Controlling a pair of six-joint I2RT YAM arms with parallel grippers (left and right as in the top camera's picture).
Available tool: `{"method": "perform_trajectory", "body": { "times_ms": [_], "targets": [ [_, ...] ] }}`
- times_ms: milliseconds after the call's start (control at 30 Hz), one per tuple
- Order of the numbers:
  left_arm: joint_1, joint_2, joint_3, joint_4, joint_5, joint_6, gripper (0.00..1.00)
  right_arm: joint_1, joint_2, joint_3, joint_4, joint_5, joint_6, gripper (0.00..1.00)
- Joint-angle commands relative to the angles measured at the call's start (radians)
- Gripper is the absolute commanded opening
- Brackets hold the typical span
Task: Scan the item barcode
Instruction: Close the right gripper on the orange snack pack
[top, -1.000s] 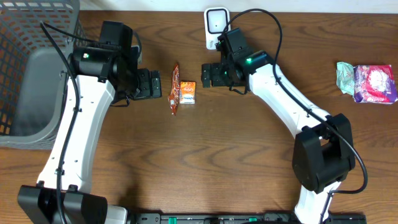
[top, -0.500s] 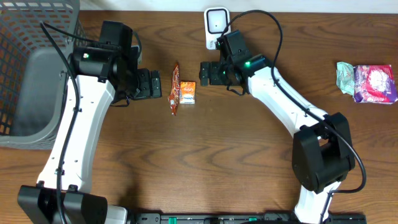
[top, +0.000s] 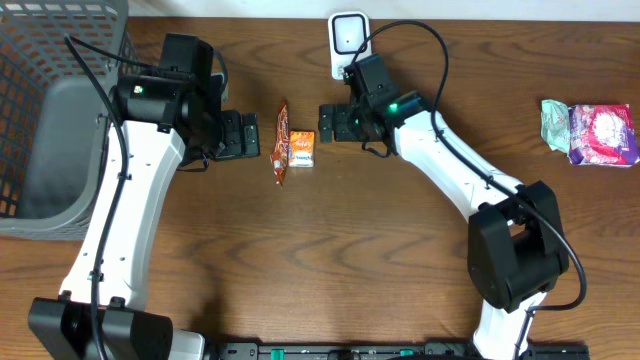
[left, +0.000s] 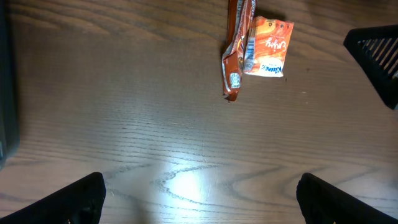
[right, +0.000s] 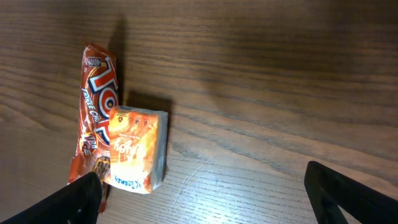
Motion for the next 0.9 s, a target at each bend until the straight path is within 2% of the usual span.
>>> {"method": "perform_trajectory", "body": {
  "times_ms": [0, 533, 867],
  "targets": [
    [0.000, 0.002, -0.003, -0.002, -0.010, -0.005, 0.98, 0.025, -0.003, -0.016, 0.010, 0.056, 0.011, 0.99],
    [0.000, 0.002, -0.003, -0.002, -0.010, -0.005, 0.98, 0.047, -0.003, -0.146, 0.204, 0.058, 0.011, 0.99],
    [0.000, 0.002, -0.003, -0.002, -0.010, -0.005, 0.98, 0.048, -0.003, -0.146, 0.208, 0.057, 0.012, 0.99]
  ]
}}
